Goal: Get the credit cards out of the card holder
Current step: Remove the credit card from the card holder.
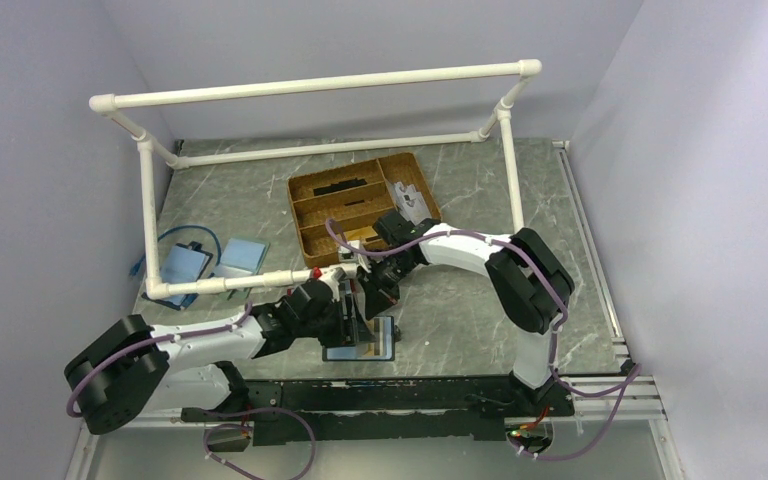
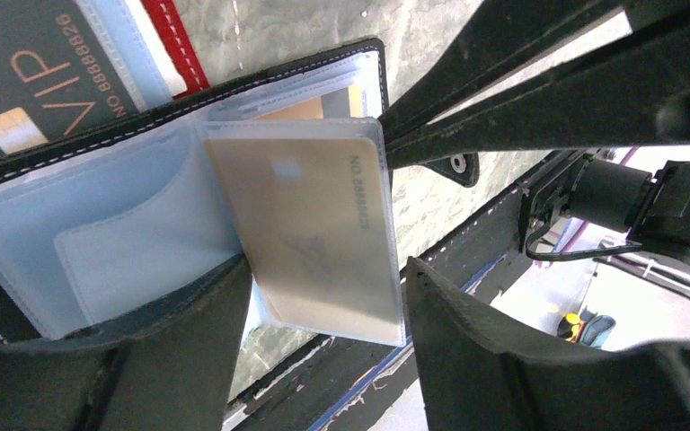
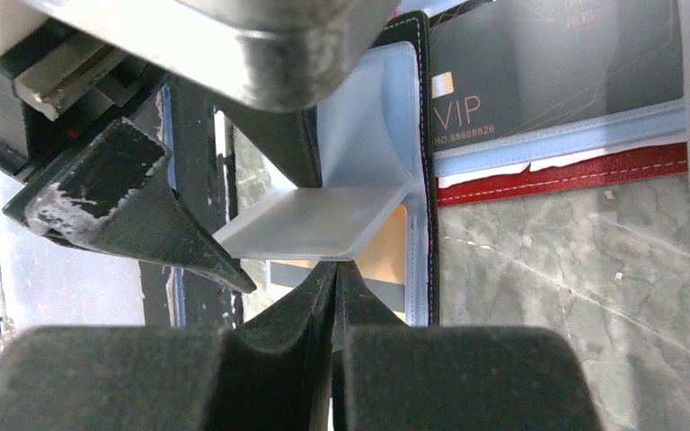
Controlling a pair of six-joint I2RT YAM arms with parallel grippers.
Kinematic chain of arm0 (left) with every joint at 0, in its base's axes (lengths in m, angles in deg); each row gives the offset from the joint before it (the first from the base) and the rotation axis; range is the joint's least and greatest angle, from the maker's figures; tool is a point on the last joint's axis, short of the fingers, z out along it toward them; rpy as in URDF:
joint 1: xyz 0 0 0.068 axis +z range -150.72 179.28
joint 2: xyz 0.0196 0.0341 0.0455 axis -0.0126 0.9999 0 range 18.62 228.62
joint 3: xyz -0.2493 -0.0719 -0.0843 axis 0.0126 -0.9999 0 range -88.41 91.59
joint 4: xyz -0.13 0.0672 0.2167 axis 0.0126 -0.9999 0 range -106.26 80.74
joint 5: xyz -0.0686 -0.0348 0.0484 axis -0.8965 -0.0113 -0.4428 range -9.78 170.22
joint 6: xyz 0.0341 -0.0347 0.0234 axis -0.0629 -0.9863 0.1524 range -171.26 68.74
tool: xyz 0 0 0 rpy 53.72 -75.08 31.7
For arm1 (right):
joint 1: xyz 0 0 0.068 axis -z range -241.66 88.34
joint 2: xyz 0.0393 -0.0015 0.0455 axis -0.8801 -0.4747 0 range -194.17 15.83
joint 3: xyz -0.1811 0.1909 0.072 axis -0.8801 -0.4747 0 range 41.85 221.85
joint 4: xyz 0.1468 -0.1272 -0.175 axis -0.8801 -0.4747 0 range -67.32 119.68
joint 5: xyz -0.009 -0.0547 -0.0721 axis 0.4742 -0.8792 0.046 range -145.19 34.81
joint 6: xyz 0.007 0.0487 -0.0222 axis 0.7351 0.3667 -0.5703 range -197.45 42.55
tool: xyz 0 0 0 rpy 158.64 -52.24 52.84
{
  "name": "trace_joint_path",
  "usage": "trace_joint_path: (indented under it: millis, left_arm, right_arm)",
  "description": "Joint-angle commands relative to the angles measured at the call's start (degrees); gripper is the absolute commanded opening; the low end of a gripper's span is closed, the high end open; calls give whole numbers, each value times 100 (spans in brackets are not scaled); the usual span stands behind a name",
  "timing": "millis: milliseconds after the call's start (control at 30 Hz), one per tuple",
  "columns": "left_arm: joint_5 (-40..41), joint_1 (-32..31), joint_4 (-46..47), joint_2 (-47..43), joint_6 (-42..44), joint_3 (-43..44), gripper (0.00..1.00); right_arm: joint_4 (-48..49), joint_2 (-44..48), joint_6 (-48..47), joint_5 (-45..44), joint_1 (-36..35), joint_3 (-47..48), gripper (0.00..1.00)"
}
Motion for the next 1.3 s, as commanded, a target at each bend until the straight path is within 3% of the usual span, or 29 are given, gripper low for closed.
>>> trace_joint_path:
  millis: [0, 300, 633, 867, 1267]
  left_arm:
    - [163, 36, -55, -315, -114, -38, 62]
    - [313, 33, -344, -512, -112, -6, 60]
    - [637, 74, -933, -688, -149, -6, 39]
    - [698, 186, -881, -761, -143, -148, 1]
    - [830, 212, 186, -2148, 7, -730, 0]
  right_arm:
    - [445, -59, 447, 362, -44, 48, 4]
    - [695, -211, 893, 568, -199, 59, 4]
    - [439, -192, 655, 285, -189, 213, 5]
    - [38, 86, 181, 156, -69, 347, 9]
    - [-226, 400, -21, 930, 100, 340, 18]
